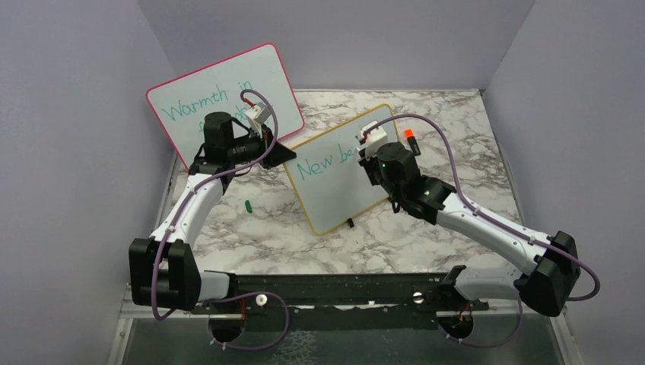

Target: Write a sentence on the whiteboard

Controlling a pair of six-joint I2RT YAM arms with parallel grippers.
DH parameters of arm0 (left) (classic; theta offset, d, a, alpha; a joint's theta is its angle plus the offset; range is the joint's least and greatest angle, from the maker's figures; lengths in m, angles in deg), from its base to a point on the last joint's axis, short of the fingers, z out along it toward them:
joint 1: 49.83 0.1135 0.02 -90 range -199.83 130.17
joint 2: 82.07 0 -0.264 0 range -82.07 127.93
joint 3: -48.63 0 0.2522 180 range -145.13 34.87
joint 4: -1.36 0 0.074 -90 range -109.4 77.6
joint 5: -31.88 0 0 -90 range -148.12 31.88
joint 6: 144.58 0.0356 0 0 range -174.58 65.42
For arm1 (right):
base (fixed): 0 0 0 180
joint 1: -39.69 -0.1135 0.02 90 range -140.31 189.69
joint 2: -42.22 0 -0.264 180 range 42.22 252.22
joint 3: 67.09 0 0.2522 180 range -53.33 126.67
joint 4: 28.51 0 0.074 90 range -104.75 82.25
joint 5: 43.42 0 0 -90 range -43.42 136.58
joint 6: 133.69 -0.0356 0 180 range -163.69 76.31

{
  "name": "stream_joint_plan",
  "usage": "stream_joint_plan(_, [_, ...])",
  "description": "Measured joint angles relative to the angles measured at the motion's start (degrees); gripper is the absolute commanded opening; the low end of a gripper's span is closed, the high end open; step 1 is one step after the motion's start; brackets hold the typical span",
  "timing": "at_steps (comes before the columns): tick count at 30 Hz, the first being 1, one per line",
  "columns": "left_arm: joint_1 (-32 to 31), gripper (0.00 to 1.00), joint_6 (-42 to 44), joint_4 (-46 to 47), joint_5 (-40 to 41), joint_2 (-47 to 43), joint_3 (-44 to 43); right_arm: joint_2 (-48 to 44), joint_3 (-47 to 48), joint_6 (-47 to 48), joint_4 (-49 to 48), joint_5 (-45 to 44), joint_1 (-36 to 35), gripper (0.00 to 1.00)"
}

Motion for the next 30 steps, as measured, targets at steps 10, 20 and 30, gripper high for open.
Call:
stream_joint_plan(10, [0.00,0.00,0.02,0.00,0.02,0.00,0.00,0.00,0.02,0.11,-0.09,0.90,0.00,0.00])
stream_joint_plan(20, [0.00,0.00,0.02,0.00,0.02,0.00,0.00,0.00,0.02,0.20,-0.17,1.07,0.00,0.00])
stream_joint_plan(30, [0.00,0.00,0.02,0.00,0.04,0.00,0.00,0.00,0.02,0.20,-1.25,2.05,0.00,0.00])
